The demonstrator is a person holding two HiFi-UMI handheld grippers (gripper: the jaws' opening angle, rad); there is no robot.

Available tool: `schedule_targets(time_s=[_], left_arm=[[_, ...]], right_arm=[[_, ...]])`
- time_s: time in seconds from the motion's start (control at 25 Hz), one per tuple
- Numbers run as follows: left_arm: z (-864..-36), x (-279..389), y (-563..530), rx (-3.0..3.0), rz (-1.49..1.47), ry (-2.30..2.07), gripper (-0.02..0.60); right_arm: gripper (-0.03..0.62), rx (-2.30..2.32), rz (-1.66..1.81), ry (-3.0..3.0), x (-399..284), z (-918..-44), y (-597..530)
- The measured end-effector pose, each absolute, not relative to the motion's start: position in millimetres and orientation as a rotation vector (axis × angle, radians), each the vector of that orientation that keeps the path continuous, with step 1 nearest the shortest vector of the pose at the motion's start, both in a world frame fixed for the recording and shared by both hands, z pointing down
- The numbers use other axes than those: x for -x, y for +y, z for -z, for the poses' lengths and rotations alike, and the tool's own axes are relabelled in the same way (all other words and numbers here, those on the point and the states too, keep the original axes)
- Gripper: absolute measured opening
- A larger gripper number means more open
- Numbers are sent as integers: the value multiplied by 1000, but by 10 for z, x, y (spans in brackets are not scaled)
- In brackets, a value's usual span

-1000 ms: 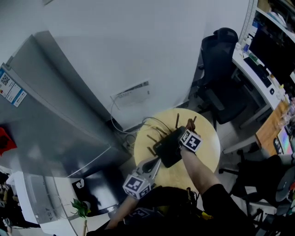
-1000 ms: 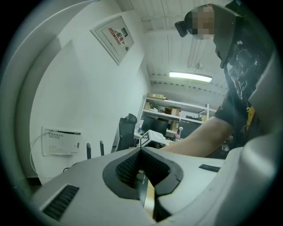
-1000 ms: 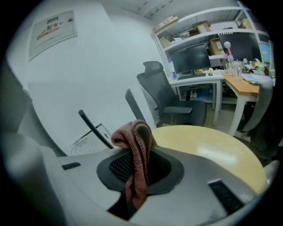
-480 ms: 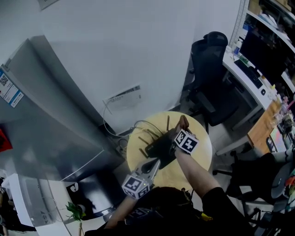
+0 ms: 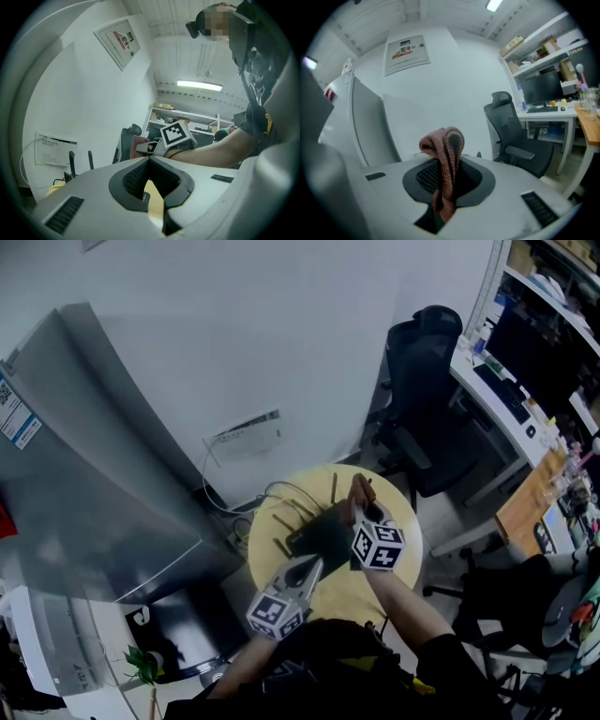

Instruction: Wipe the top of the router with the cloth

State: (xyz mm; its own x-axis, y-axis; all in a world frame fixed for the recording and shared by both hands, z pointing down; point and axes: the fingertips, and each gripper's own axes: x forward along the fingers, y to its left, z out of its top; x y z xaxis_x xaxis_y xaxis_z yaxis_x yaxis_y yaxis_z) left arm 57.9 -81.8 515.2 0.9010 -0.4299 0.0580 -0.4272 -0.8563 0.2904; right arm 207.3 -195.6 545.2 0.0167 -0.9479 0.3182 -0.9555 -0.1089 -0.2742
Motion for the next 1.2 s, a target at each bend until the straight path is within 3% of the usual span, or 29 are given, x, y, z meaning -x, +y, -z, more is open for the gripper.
schedule_targets(time_s=[0.24, 0.36, 0.52, 0.88, 1.2], left_arm=[[-5182, -778, -826, -2758, 39, -625, 2], [-5223, -881, -792, -2746, 24, -618, 2], [-5273, -952, -815, -2724, 16, -662, 2], [-5324, -875, -903, -2617, 18, -928, 2], [-5403, -702, -843, -2531, -4, -1121, 2]], right_arm=[[62, -1842, -345, -2097, -1991, -5727, -1679], [62, -1748, -354, -2050, -2160, -5978, -1558], [62, -1793, -621, -1972, -2500, -6354, -1480], [61, -2032, -1772, -1687, -3000, -7086, -1737], [62, -1935, -1818, -1630, -2801, -7393, -1933]])
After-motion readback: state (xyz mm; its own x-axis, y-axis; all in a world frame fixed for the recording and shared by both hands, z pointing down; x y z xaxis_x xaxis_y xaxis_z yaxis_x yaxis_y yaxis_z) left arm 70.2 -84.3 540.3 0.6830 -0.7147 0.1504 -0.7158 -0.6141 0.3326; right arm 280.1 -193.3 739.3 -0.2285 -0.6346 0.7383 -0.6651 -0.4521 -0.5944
